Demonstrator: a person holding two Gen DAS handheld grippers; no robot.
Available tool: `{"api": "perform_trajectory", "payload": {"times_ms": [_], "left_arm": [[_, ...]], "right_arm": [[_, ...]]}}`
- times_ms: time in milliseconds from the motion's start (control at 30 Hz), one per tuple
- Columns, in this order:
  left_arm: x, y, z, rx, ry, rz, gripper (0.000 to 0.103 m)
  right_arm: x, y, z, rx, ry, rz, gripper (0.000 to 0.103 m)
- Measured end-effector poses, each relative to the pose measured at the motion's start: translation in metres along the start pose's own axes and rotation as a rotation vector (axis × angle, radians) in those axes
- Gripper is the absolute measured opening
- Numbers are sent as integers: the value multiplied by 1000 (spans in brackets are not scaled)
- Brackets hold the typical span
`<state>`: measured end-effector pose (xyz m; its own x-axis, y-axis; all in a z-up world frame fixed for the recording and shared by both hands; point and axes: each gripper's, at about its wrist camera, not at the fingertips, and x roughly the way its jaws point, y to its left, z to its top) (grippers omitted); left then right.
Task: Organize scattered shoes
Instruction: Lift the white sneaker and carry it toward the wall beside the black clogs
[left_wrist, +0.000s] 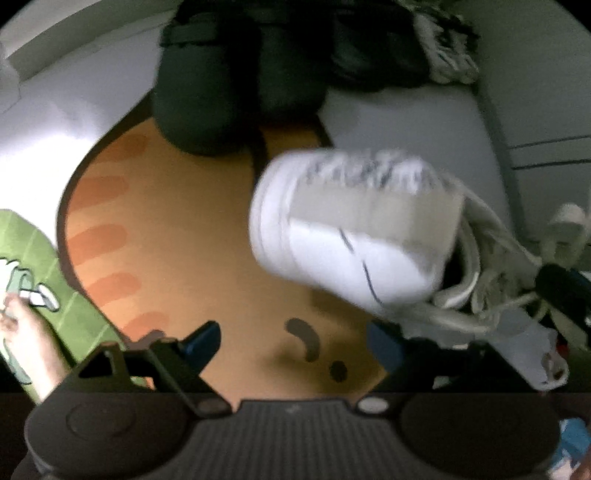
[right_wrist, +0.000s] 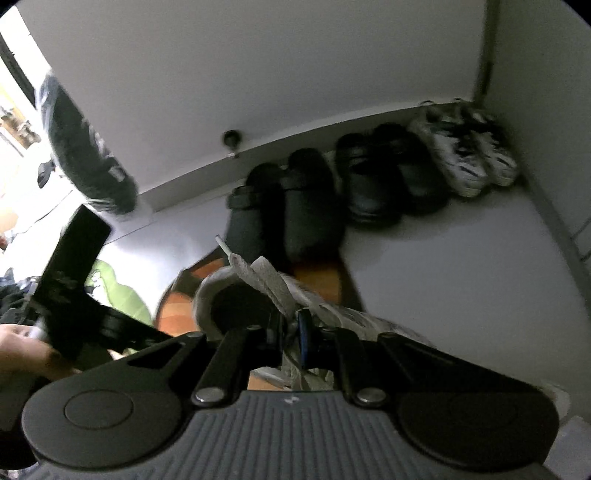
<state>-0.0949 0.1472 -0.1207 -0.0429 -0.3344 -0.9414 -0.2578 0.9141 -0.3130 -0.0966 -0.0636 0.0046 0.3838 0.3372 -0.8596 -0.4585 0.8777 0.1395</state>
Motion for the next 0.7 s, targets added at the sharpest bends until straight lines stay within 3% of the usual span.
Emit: {"api": "perform_trajectory", "payload": {"times_ms": [167,400,700], "left_arm": [[-5,26,4,-79,0,40,89],[-8,82,7,-200,-13,-3,89],[-16,136,14,-345,-82,-5,89]], "right_arm": [[17,34,13,-47,-1,50,9],[40,78,25,-50,7,110,9],[71,117,40,-18,-4,107,9]]}}
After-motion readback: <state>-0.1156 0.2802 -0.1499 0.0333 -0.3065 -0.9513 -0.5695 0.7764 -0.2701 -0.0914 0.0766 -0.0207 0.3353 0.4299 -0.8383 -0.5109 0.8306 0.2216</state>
